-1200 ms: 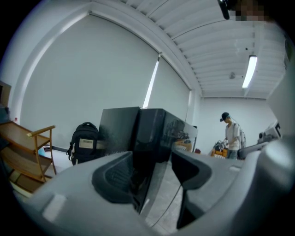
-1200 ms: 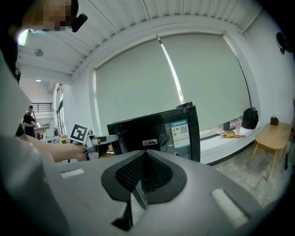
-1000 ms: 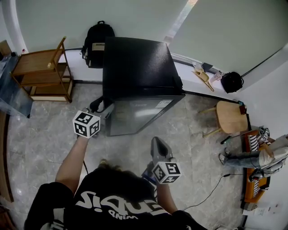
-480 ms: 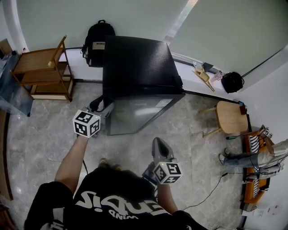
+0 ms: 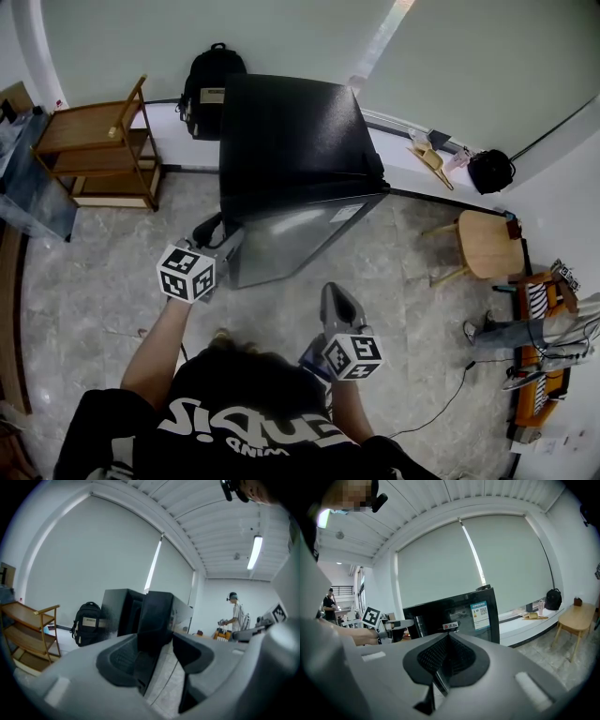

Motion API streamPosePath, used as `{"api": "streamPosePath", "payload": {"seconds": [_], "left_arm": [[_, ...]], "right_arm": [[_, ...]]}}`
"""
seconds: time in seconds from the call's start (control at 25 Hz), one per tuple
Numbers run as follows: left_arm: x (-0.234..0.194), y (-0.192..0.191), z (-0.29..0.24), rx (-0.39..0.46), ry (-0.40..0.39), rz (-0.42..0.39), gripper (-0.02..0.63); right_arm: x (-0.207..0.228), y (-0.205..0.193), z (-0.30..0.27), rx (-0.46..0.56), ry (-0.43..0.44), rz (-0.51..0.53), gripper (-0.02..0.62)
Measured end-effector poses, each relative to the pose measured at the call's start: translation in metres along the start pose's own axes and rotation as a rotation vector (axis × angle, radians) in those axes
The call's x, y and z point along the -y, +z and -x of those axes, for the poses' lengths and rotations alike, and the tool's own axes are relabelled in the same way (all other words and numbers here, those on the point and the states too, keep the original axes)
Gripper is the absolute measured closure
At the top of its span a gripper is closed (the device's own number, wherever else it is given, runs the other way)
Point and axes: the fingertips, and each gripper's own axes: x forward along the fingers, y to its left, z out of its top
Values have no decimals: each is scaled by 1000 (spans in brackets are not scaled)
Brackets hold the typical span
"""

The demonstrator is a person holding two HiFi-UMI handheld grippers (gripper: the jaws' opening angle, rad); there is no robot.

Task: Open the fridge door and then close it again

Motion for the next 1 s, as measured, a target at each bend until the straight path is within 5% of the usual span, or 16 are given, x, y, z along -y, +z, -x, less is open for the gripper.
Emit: {"api": "streamPosePath", "payload": {"seconds": [1.0], "left_arm": [[92,-26,57,-34,-139,126,394]], "right_arm": [[1,-5,27,4,-2,-18,598]]}}
